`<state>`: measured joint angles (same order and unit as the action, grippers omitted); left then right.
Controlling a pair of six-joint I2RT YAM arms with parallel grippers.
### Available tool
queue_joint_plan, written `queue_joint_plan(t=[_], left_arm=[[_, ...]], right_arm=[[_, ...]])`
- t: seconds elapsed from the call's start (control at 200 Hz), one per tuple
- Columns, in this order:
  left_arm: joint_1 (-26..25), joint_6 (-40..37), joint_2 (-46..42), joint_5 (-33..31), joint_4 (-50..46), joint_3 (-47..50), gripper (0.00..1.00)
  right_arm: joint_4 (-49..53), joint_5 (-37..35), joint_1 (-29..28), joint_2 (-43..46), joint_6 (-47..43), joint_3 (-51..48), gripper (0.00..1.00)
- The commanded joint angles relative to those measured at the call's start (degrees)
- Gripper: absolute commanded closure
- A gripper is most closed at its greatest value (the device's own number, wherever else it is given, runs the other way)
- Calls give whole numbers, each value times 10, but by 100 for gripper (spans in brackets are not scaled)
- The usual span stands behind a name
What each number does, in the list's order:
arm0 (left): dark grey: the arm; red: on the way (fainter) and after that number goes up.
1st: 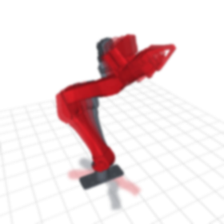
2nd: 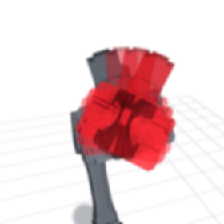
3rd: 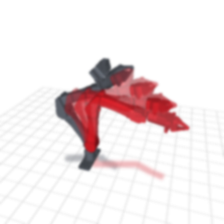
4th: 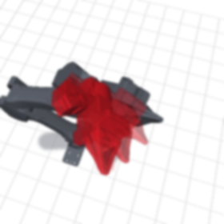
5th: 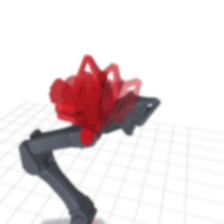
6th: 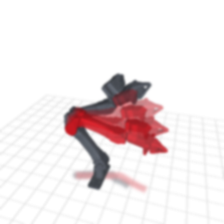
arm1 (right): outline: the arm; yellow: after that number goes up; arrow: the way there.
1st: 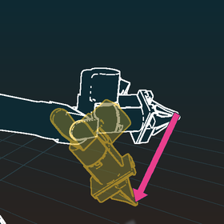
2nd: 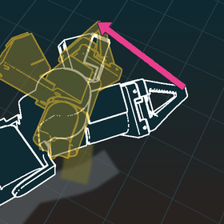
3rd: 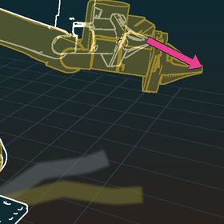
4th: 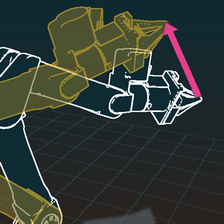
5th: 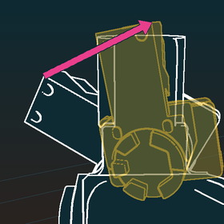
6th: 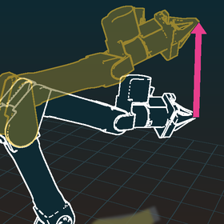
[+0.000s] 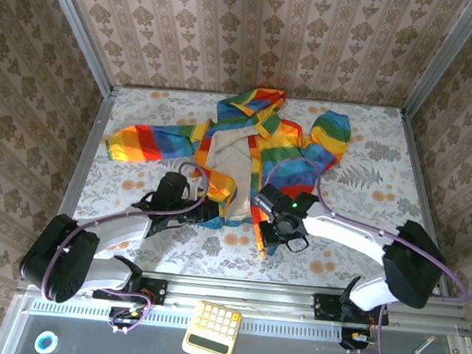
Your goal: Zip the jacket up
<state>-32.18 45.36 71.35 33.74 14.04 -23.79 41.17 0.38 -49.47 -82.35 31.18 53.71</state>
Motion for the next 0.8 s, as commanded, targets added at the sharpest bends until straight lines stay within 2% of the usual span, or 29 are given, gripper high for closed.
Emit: queue_joint_plan(t=[0.0, 0.325, 0.47, 0.59, 0.715, 0.795], left_arm=[[-13, -33, -16, -17, -37, -40, 100], [-24, -27, 32, -36, -10, -59, 100], [-25, -18, 70, -33, 21, -56, 100], [-30, -5, 108, -29, 55, -51, 100], [-39, 2, 143, -28, 75, -50, 100], [-44, 8, 160, -28, 92, -48, 100]], right_arm=[[-29, -40, -3, 22, -49, 18, 99], [-201, -11, 16, 63, -166, -15, 94], [-309, 48, 60, 45, -151, -74, 90], [-327, 90, 81, -16, -128, -75, 88], [-360, 139, 82, -54, -111, -82, 77], [-368, 147, 81, -67, -109, -84, 69]])
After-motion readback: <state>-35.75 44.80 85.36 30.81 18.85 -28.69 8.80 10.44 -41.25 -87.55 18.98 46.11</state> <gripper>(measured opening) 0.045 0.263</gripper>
